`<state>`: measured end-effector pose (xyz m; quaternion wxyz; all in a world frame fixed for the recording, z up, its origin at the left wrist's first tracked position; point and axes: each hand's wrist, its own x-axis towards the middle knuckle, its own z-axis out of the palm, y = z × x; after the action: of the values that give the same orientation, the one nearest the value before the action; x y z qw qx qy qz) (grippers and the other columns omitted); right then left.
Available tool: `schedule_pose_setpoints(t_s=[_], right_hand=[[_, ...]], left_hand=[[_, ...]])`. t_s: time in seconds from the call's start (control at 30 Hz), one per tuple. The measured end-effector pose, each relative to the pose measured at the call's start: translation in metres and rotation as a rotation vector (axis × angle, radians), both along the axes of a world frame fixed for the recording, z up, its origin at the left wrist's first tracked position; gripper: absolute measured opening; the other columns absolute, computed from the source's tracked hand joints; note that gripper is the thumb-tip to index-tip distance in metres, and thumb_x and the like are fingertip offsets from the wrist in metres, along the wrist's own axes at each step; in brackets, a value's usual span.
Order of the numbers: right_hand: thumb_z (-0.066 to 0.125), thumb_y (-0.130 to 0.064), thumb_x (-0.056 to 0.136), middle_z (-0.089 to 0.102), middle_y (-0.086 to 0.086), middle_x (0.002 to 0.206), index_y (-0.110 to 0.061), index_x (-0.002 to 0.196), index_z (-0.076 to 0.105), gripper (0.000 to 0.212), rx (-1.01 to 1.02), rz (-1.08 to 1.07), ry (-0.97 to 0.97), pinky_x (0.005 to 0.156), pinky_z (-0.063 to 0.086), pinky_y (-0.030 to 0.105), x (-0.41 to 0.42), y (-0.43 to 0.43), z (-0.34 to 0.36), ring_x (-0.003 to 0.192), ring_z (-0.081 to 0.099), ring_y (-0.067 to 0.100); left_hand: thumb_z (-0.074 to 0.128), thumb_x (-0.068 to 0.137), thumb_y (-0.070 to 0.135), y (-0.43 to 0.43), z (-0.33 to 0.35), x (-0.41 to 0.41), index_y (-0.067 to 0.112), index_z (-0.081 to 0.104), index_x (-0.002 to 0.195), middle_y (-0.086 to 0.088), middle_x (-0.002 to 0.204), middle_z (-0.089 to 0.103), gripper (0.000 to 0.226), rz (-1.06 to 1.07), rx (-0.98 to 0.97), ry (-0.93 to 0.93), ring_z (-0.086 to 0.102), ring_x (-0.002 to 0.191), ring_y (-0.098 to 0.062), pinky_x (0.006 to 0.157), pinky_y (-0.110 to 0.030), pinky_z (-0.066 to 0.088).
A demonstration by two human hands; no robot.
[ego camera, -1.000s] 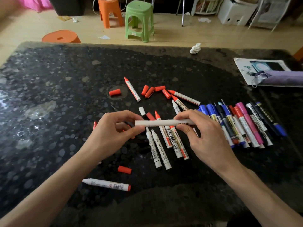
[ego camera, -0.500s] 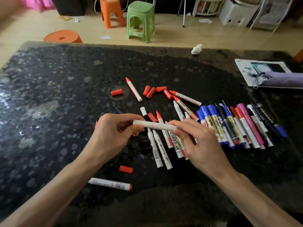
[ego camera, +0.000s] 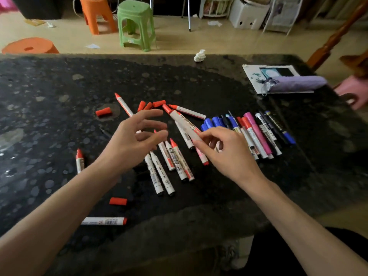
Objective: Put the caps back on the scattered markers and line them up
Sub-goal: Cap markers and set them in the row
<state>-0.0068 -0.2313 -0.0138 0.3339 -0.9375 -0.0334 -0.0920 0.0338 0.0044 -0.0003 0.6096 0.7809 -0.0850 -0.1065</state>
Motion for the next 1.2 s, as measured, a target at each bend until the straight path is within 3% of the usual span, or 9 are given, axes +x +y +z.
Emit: schedule_pose_setpoints(t_s=[0.17,0.3,0.5,0.67,0.77,0.87,1.0,1.2], right_hand=[[0.080,-0.038,0.089,0.070,-0.012,0.078,-0.024,0.100,0.078,0.018,-0.031,-0.275,-0.003,0.072,0.058,0.030,-0.002,-0.059,-0.005,0.069,0.064,0.003],[0.076,-0.039,0.090,0.075,-0.007,0.086,-0.025,0.099,0.077,0.017,-0.200,-0.497,-0.016,0.076,0.060,0.040,-0.003,-0.113,0.003,0.081,0.071,0.018],[0.076,-0.036,0.093,0.077,0.002,0.103,-0.026,0.100,0.075,0.013,-0.308,-0.647,0.309,0.086,0.058,0.043,0.008,-0.155,-0.005,0.100,0.071,0.029],[0.075,-0.037,0.093,0.076,0.002,0.103,-0.025,0.103,0.074,0.016,-0.262,-0.649,0.320,0.085,0.058,0.042,0.012,-0.155,-0.010,0.098,0.071,0.028],[0.075,-0.039,0.094,0.075,0.002,0.105,-0.026,0.106,0.073,0.017,-0.262,-0.642,0.325,0.087,0.059,0.045,0.017,-0.149,-0.009,0.099,0.071,0.027],[0.073,-0.035,0.096,0.075,0.002,0.112,-0.024,0.117,0.072,0.024,-0.283,-0.597,0.298,0.084,0.056,0.038,0.021,-0.136,-0.007,0.103,0.070,0.024],[0.072,-0.029,0.096,0.073,0.003,0.112,-0.022,0.118,0.072,0.024,-0.321,-0.479,0.139,0.085,0.057,0.040,0.029,-0.105,-0.007,0.103,0.069,0.022],[0.071,-0.032,0.096,0.066,-0.003,0.111,-0.027,0.117,0.072,0.022,-0.212,-0.162,0.083,0.081,0.046,0.027,0.043,-0.031,-0.011,0.100,0.064,0.014]], left_hand=[[0.067,0.098,0.013,-0.046,0.004,-0.006,0.021,0.068,0.122,-0.003,0.104,0.076,0.025,-0.037,-0.008,0.009,0.077,0.086,-0.014,0.068,-0.020,0.058],[0.068,0.098,0.014,-0.067,-0.003,-0.013,0.022,0.070,0.115,-0.005,0.101,0.076,0.019,-0.039,0.012,0.021,0.078,0.081,-0.014,0.068,-0.018,0.058],[0.070,0.097,0.017,-0.074,-0.005,-0.013,0.028,0.072,0.111,-0.001,0.098,0.078,0.018,-0.020,0.040,0.025,0.077,0.083,-0.013,0.067,-0.016,0.056],[0.069,0.098,0.017,-0.070,-0.001,-0.009,0.028,0.073,0.111,0.003,0.098,0.079,0.018,0.020,0.040,0.006,0.077,0.084,-0.013,0.074,-0.025,0.055],[0.067,0.099,0.013,-0.057,0.003,-0.002,0.024,0.073,0.112,0.001,0.098,0.079,0.018,0.088,0.032,0.003,0.076,0.083,-0.011,0.069,-0.021,0.054],[0.062,0.101,0.009,-0.039,0.009,0.003,0.019,0.072,0.114,-0.003,0.101,0.079,0.019,0.167,-0.012,0.007,0.074,0.079,-0.010,0.070,-0.025,0.056],[0.061,0.102,0.010,-0.011,0.010,0.009,0.020,0.073,0.115,-0.004,0.102,0.078,0.020,0.250,-0.044,-0.010,0.073,0.078,-0.007,0.060,-0.015,0.053],[0.060,0.101,0.008,0.030,0.007,0.010,0.024,0.073,0.107,-0.003,0.100,0.079,0.021,0.309,-0.032,-0.026,0.072,0.080,-0.010,0.069,-0.022,0.053]])
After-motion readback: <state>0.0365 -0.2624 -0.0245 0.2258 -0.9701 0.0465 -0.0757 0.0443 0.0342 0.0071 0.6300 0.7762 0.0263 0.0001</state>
